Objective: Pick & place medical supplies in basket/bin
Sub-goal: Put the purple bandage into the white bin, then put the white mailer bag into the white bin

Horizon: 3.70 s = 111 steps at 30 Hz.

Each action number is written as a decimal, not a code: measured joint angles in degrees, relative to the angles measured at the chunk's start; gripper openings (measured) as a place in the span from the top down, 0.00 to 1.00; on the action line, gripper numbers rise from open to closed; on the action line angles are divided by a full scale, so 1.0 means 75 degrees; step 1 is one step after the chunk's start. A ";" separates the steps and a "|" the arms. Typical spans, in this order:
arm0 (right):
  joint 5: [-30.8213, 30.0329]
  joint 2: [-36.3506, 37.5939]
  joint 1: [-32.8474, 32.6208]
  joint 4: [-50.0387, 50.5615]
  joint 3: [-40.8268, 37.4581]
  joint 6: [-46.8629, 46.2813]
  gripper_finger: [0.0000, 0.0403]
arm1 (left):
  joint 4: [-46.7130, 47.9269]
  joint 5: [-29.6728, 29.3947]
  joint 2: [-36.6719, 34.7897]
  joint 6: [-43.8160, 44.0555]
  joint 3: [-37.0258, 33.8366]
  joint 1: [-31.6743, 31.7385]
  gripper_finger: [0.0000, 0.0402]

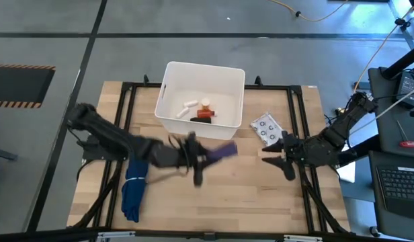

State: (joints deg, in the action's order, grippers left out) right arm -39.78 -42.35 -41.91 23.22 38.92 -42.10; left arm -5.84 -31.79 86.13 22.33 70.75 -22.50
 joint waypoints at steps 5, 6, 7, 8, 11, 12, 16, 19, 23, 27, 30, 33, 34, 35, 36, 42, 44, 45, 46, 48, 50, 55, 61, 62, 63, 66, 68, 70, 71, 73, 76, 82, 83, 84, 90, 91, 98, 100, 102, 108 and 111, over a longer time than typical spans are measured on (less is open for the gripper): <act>-0.0381 0.0000 0.0387 0.0053 0.0000 -0.0379 0.48 | 0.1619 0.0630 -0.1023 0.0006 0.0004 0.1344 0.75; -0.0447 0.0000 0.0473 0.0048 0.0000 -0.0376 0.48 | 0.1991 0.0776 -0.1148 0.0003 0.0004 0.1668 0.75; -0.0497 0.0000 0.0556 0.0059 0.0000 -0.0371 0.48 | 0.2268 0.0964 -0.1238 -0.0018 0.0004 0.2008 0.75; -0.0555 0.0000 0.0636 0.0070 0.0000 -0.0375 0.48 | 0.2542 0.1190 -0.1316 -0.0078 0.0004 0.2351 0.75; -0.0658 0.0000 0.0903 0.0075 0.0000 -0.0371 0.48 | 0.3243 0.2039 -0.1366 -0.0419 0.0004 0.3453 0.75; -0.0660 -0.0003 0.0998 0.0083 0.0000 -0.0353 0.48 | 0.3489 0.2322 -0.1346 -0.0543 0.0004 0.3837 0.75; -0.0770 -0.0006 0.1371 0.0132 0.0000 -0.0359 0.48 | 0.4085 0.3328 -0.1046 -0.1127 0.0002 0.5128 0.75; -0.1000 -0.0026 0.1634 0.0152 0.0000 -0.0359 0.48 | 0.4249 0.4058 -0.0774 -0.1809 0.0001 0.5815 0.75; -0.1042 -0.0035 0.1970 0.0152 0.0000 -0.0358 0.48 | 0.4416 0.4849 -0.0326 -0.2402 0.0001 0.6424 0.75; -0.1039 -0.0035 0.2250 0.0155 0.0000 -0.0358 0.48 | 0.4434 0.5038 0.0253 -0.2966 0.0004 0.6754 0.75; -0.1039 -0.0035 0.2428 0.0155 0.0000 -0.0379 0.48 | 0.4451 0.5050 0.0750 -0.3305 0.0001 0.6918 0.75; -0.1037 -0.0035 0.2537 0.0152 0.0000 -0.0385 0.48 | 0.4420 0.5054 0.1233 -0.3348 0.0003 0.7050 0.75; -0.1036 -0.0035 0.2556 0.0152 0.0000 -0.0401 0.48 | 0.4414 0.5053 0.1391 -0.3376 0.0002 0.7083 0.75; -0.1036 -0.0035 0.2576 0.0152 0.0000 -0.0433 0.48 | 0.4419 0.5048 0.1545 -0.3450 0.0001 0.7108 0.75; -0.1034 -0.0035 0.2593 0.0153 0.0000 -0.0496 0.48 | 0.4431 0.5032 0.1679 -0.3555 0.0001 0.7133 0.75; -0.1033 -0.0035 0.2617 0.0202 0.0000 -0.0586 0.48 | 0.4319 0.5031 0.2135 -0.4044 0.0025 0.7134 0.75; -0.1033 -0.0035 0.2617 0.0202 0.0000 -0.0586 0.48 | 0.4316 0.5026 0.2165 -0.4204 0.0025 0.7134 0.75; -0.1033 -0.0035 0.2617 0.0202 0.0000 -0.0586 0.48 | 0.4302 0.5014 0.2167 -0.4288 0.0025 0.7134 0.75; -0.1033 -0.0035 0.2617 0.0202 0.0000 -0.0585 0.48 | 0.4286 0.4980 0.2167 -0.4356 0.0025 0.7136 0.75; -0.1031 -0.0035 0.2617 0.0202 0.0000 -0.0586 0.48 | 0.4276 0.4836 0.2167 -0.4427 0.0022 0.7134 0.73; -0.1032 -0.0035 0.2617 0.0201 0.0000 -0.0585 0.48 | 0.4302 0.4623 0.2176 -0.4424 0.0016 0.7134 0.70; -0.1031 -0.0035 0.2617 0.0202 0.0000 -0.0583 0.48 | 0.4354 0.4328 0.2197 -0.4477 0.0001 0.7136 0.64; -0.1028 -0.0035 0.2617 0.0199 0.0000 -0.0583 0.48 | 0.4353 0.4354 0.2197 -0.4479 0.0001 0.7139 0.58; -0.1028 -0.0035 0.2617 0.0199 0.0000 -0.0584 0.48 | 0.4353 0.4359 0.2197 -0.4479 0.0001 0.7139 0.57; -0.1028 -0.0035 0.2617 0.0199 0.0000 -0.0583 0.48 | 0.4350 0.4360 0.2197 -0.4479 0.0001 0.7139 0.57; -0.1025 -0.0035 0.2617 0.0199 0.0000 -0.0591 0.48 | 0.4350 0.4374 0.2197 -0.4479 0.0001 0.7139 0.55; -0.1025 -0.0035 0.2617 0.0199 0.0000 -0.0610 0.48 | 0.4358 0.4375 0.2171 -0.4479 0.0000 0.7139 0.53; -0.1025 -0.0035 0.2617 0.0199 0.0000 -0.0612 0.48 | 0.4348 0.4340 0.2139 -0.4479 0.0009 0.7139 0.52; -0.1023 -0.0035 0.2617 0.0199 0.0000 -0.0612 0.48 | 0.4393 0.4336 0.2125 -0.4479 0.0038 0.7148 0.52; -0.1022 -0.0035 0.2617 0.0199 0.0000 -0.0624 0.48 | 0.4451 0.4335 0.2100 -0.4479 0.0132 0.7175 0.52; -0.1012 -0.0038 0.2617 0.0202 0.0000 -0.0747 0.48 | 0.4458 0.4282 0.2095 -0.4479 0.0373 0.7186 0.52; -0.0885 -0.0038 0.2617 0.0179 0.0000 -0.0746 0.48 | 0.4713 0.4182 0.2095 -0.4620 0.1191 0.7183 0.52; -0.0888 -0.0038 0.2617 0.0141 0.0000 -0.0729 0.48 | 0.4765 0.4182 0.2092 -0.4663 0.1377 0.7183 0.52; -0.0888 -0.0038 0.2617 0.0089 0.0000 -0.0678 0.48 | 0.4827 0.4182 0.2073 -0.4686 0.1583 0.7180 0.52; -0.0886 -0.0035 0.2617 -0.0197 0.0000 -0.0126 0.48 | 0.4432 0.4582 0.1652 -0.4674 0.2527 0.7126 0.53; -0.0891 -0.0033 0.2633 -0.0192 0.0000 -0.0157 0.48 | 0.4227 0.4786 0.1552 -0.4578 0.2613 0.7117 0.53; -0.0835 -0.0041 0.3162 -0.0071 0.0200 -0.0358 0.48 | 0.2332 0.6846 0.0769 -0.2871 0.2697 0.7110 0.53; -0.0819 -0.0040 0.3472 0.0170 0.0459 -0.0334 0.49 | 0.2027 0.7241 0.0591 -0.2421 0.2694 0.7049 0.53; -0.0720 -0.0084 0.3840 0.0762 0.0833 -0.0357 0.51 | 0.1796 0.7491 0.0453 -0.2093 0.2697 0.6949 0.52; 0.0392 -0.0473 0.5006 0.3421 0.2199 -0.0548 0.55 | 0.1010 0.7651 0.0090 -0.1295 0.2359 0.6461 0.53; 0.0919 -0.0705 0.5457 0.4669 0.2574 -0.0843 0.55 | 0.0239 0.7620 -0.0411 -0.0951 0.1709 0.6283 0.53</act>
State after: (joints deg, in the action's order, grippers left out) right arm -32.88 -47.63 -0.98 58.23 58.22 -48.42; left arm -4.05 25.36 83.05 15.20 83.57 24.62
